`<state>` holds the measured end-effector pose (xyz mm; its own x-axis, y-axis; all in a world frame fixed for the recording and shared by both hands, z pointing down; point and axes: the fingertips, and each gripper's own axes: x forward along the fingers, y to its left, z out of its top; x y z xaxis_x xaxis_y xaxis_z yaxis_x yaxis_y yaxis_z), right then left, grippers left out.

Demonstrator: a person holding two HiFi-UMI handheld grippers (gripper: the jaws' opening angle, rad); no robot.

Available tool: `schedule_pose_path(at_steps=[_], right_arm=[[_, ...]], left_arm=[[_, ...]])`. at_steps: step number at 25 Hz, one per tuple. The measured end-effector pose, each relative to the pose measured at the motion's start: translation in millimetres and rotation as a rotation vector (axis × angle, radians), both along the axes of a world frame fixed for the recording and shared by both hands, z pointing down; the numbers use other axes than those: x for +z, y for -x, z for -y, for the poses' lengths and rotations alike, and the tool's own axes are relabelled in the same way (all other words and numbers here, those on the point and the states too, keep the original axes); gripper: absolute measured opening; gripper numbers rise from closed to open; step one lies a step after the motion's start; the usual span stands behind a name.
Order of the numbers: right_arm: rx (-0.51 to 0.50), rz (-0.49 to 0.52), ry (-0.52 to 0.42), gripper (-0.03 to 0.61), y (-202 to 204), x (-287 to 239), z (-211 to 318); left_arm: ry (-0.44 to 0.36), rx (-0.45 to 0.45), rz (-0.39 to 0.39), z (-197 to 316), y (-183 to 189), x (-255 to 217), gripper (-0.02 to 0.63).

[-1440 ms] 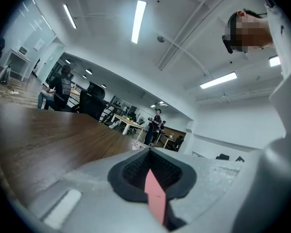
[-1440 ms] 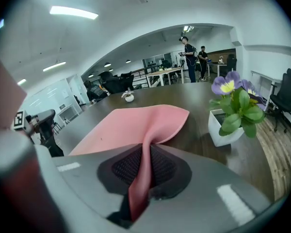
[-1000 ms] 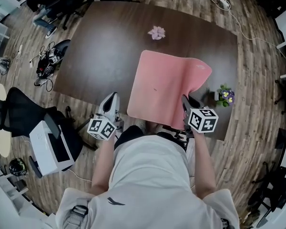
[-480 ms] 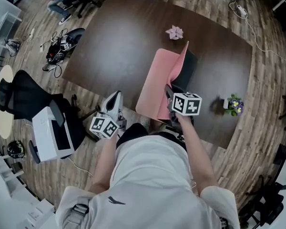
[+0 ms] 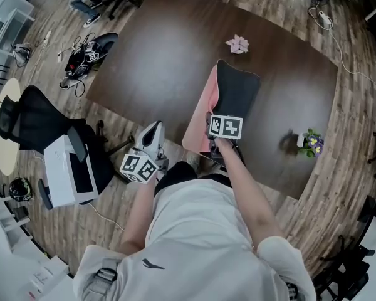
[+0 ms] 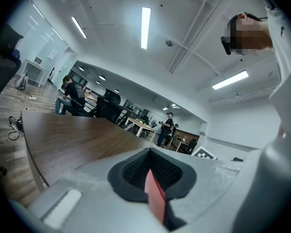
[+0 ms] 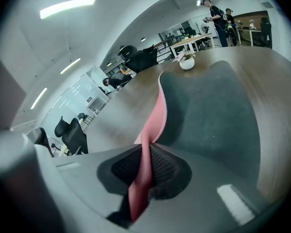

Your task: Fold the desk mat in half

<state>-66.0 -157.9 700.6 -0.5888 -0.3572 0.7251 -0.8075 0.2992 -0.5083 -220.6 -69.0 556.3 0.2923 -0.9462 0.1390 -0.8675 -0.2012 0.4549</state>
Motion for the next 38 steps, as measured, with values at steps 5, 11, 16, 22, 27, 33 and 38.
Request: schedule_pose_path(at_steps=[5,11,16,22,27,33,38], right_arm=[[0.009,0.006,0.019,0.040,5,6,0],[0.008,-0.002,0.009,0.046,5,8,0],[0.013,-0.014,0.017,0.049,3,9,-1],[0.011,-0.017,0.004,0.074,4,10,-1],[0.004,0.022,0.011,0.141,8,10,-3],[-0.044,0.123,0.008,0.249,19,0,-7],[-0.053,0.231,-0.043,0.318,24,-16,-9]], left_arm=[[-0.003,0.013,-0.009,1,-5,0,0.003],[-0.009,0.024,-0.012,1,-8,-1,0.003],[-0.012,0.023,-0.012,1,-5,-2,0.003],[-0.023,0.030,-0.010,2,-8,-6,0.003],[-0.025,0.043,-0.010,1,-12,-7,0.003],[-0.024,0.054,-0.014,-2,-17,-6,0.003],[-0.023,0.066,-0.013,-3,-21,-5,0.003]])
